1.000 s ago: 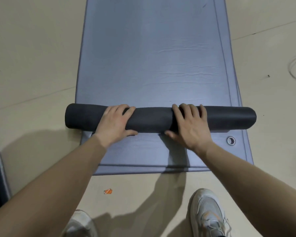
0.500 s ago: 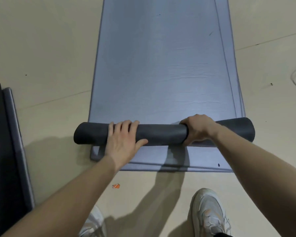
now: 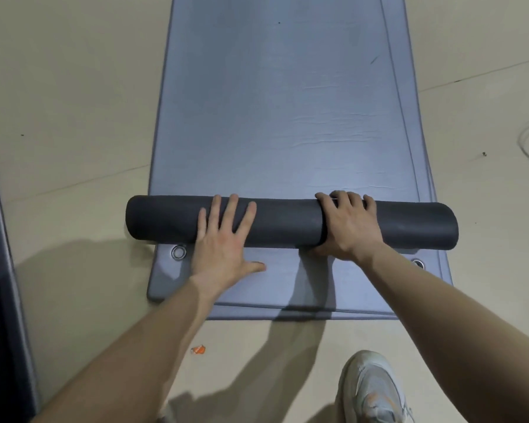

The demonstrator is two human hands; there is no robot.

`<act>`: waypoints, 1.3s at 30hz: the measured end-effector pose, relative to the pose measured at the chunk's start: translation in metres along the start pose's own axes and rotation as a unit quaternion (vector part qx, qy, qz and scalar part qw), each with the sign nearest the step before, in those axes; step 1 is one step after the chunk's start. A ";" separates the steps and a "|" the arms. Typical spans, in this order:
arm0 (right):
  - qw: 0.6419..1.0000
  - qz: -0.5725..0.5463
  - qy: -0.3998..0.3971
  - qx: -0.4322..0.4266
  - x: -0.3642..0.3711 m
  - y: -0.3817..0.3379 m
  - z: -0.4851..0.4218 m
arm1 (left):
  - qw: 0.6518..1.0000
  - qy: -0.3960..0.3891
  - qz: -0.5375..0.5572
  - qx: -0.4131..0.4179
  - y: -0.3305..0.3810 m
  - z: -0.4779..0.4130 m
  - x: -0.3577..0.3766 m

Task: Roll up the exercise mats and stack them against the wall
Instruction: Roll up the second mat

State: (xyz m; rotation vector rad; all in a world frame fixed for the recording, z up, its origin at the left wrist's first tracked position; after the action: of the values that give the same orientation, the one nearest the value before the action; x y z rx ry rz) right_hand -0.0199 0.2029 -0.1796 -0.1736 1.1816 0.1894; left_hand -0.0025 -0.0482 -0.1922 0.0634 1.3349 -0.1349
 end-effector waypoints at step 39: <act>0.998 0.051 0.021 -0.033 -0.018 0.008 -0.005 | 0.988 -0.142 0.062 0.011 -0.027 -0.075 -0.034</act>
State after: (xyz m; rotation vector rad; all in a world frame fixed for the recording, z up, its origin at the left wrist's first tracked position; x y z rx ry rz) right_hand -0.0330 0.2086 -0.1656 -0.1758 1.2273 0.3167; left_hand -0.0863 -0.0638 -0.1755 0.1407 1.0414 -0.0513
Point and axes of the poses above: each hand's wrist, its own z-axis away from the middle knuckle, its own x-axis out of the palm, y = z × x, the point moved 3 cm from there along -z, towards the middle knuckle, and after that the axes turned 11 degrees about -x, right-handed, at the moved point
